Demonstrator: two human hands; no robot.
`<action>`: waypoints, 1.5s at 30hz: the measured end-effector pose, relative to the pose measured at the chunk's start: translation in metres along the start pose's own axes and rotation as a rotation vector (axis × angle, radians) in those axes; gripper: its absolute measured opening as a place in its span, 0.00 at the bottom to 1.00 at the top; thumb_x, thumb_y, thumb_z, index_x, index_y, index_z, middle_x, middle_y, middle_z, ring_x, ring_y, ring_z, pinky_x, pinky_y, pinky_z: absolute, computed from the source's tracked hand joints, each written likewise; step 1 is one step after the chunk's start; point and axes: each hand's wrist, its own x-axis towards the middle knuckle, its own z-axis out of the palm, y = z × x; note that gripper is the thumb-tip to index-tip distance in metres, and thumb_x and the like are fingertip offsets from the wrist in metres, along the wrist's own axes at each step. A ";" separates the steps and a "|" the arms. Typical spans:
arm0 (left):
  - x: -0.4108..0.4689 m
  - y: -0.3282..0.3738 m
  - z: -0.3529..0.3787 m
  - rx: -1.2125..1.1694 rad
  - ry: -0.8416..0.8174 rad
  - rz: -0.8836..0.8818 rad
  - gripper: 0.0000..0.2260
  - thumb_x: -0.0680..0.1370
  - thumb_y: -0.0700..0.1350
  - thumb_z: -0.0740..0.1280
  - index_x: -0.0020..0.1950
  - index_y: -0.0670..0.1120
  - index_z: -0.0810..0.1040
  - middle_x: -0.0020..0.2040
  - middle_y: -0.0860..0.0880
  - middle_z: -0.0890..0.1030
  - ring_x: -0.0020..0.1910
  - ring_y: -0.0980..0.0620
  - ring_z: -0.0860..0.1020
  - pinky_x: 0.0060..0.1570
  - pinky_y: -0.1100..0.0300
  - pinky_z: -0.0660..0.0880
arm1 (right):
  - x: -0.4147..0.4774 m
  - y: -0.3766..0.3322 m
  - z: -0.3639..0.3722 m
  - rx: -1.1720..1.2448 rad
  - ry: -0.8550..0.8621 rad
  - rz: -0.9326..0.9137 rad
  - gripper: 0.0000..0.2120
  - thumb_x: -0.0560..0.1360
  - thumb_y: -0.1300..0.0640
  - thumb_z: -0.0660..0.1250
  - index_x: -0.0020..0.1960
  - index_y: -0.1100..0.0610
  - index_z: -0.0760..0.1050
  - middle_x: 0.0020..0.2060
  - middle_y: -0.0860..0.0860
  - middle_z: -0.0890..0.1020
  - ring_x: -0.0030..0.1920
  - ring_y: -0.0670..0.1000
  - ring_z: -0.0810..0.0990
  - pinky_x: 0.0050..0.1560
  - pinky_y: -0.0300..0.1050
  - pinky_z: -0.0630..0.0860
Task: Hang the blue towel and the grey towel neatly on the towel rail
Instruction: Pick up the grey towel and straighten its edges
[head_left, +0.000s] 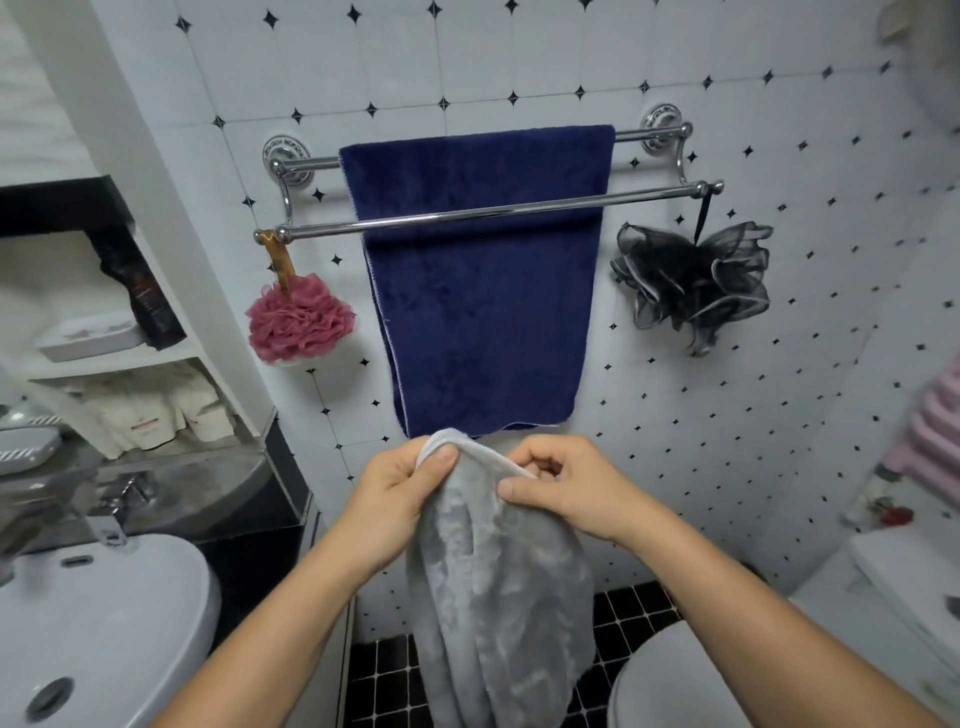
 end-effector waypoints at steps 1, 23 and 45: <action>0.000 0.001 0.001 0.002 0.012 0.003 0.13 0.78 0.50 0.63 0.49 0.44 0.84 0.44 0.46 0.86 0.44 0.52 0.83 0.47 0.60 0.76 | -0.001 -0.001 -0.001 0.031 0.013 -0.014 0.04 0.70 0.55 0.76 0.41 0.49 0.81 0.32 0.48 0.73 0.35 0.49 0.69 0.39 0.44 0.68; -0.004 0.010 0.010 -0.060 0.087 0.059 0.14 0.76 0.50 0.66 0.51 0.42 0.84 0.48 0.41 0.85 0.49 0.40 0.83 0.52 0.45 0.78 | -0.009 -0.004 0.002 0.137 -0.075 -0.028 0.06 0.74 0.46 0.68 0.44 0.48 0.75 0.35 0.46 0.77 0.39 0.49 0.75 0.43 0.47 0.72; 0.025 -0.014 -0.077 -0.038 0.337 -0.012 0.10 0.81 0.47 0.64 0.46 0.48 0.84 0.36 0.53 0.85 0.35 0.57 0.80 0.42 0.57 0.76 | -0.007 -0.011 -0.123 -1.313 -0.338 0.272 0.06 0.76 0.50 0.66 0.40 0.43 0.73 0.41 0.45 0.68 0.47 0.50 0.73 0.46 0.44 0.71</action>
